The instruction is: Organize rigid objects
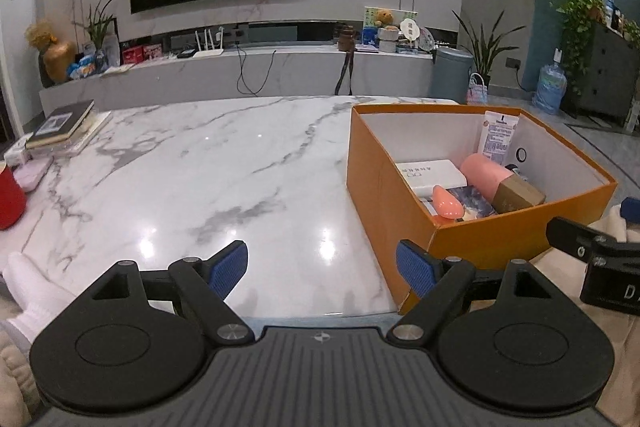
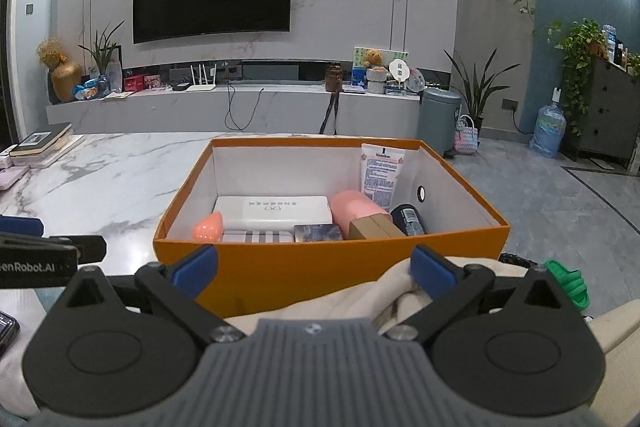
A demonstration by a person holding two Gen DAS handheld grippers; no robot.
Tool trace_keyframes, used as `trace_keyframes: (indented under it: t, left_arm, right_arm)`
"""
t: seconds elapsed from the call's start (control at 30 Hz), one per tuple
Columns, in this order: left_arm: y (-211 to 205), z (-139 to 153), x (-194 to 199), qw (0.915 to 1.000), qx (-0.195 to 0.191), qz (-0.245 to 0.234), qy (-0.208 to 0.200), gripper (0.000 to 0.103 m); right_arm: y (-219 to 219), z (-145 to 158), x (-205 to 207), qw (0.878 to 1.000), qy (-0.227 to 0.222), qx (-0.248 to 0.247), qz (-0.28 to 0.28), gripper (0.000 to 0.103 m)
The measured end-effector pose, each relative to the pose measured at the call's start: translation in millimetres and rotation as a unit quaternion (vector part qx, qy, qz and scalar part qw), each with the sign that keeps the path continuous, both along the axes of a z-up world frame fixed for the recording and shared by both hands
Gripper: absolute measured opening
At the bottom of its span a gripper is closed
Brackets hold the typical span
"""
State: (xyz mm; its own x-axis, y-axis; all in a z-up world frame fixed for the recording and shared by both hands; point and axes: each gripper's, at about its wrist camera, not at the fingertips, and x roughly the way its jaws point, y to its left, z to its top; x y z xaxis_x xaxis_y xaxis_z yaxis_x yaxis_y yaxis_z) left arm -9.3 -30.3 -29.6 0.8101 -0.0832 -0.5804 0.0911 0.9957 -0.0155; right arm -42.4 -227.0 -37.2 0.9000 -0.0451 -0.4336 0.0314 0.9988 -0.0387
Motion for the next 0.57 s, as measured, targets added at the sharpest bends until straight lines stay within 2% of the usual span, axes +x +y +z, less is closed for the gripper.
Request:
trace_keyframes:
  t: [0.57]
  left_arm:
    - [-1.6,4.4,-5.0,1.0000,-0.001,-0.002,-0.009,0.098]
  right_arm:
    - [1.8,0.4,-2.5,1.000,0.001,-0.001,-0.001,0.100]
